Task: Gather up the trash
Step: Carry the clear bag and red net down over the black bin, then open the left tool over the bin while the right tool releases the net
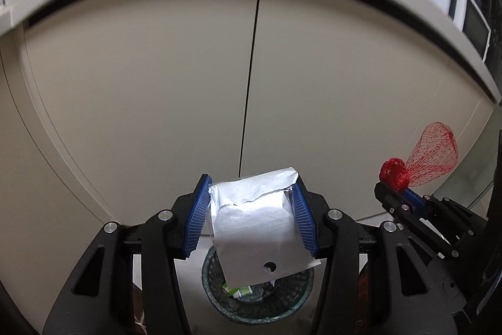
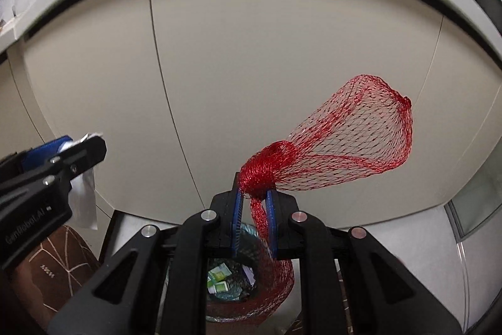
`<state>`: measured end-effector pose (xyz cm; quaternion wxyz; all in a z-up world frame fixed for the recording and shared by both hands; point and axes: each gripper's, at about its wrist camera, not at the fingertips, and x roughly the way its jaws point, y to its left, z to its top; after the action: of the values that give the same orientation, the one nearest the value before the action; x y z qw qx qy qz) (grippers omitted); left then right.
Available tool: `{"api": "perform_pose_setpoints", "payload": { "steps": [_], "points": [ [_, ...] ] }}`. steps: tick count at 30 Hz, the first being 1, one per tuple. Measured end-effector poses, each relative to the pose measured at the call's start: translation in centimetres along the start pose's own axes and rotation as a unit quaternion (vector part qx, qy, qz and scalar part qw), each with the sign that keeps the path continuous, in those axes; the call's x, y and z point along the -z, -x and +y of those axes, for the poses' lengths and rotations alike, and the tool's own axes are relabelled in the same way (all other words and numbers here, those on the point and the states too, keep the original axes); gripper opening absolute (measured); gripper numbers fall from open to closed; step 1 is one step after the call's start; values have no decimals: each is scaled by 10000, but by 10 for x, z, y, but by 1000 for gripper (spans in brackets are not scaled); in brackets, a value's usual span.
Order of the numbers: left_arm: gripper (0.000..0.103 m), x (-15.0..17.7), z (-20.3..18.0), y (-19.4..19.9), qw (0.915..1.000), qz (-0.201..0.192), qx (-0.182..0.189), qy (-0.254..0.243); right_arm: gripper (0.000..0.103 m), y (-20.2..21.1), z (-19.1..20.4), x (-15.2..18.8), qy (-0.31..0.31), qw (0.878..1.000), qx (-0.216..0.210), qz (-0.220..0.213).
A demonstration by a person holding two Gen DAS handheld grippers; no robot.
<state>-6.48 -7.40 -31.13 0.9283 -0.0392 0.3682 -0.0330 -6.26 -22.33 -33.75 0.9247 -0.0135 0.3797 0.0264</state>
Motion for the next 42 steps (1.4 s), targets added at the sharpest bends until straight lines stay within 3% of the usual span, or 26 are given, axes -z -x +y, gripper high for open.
{"api": "perform_pose_setpoints", "payload": {
  "steps": [11, 18, 23, 31, 34, 42],
  "points": [
    [50, 41, 27, -72, 9956, 836, -20, 432, 13, -61, 3, 28, -13, 9980, 22, 638],
    [50, 66, 28, -107, 9913, 1282, -144, 257, 13, -96, 3, 38, -6, 9944, 155, 1044],
    [50, 79, 28, -127, 9868, 1592, -12, 310, 13, -120, 17, 47, 69, 9892, 145, 1457],
    [50, 86, 19, -147, 9835, 1797, 60, 187, 13, -137, 24, 49, -28, 9848, 120, 1735],
    [51, 88, 11, -147, 9833, 1815, 132, 71, 13, -133, 7, 57, -79, 9851, 105, 1716],
    [65, 86, 12, -146, 9851, 1719, -30, 47, 13, -126, 1, 52, -165, 9862, 82, 1648]
  ]
}}
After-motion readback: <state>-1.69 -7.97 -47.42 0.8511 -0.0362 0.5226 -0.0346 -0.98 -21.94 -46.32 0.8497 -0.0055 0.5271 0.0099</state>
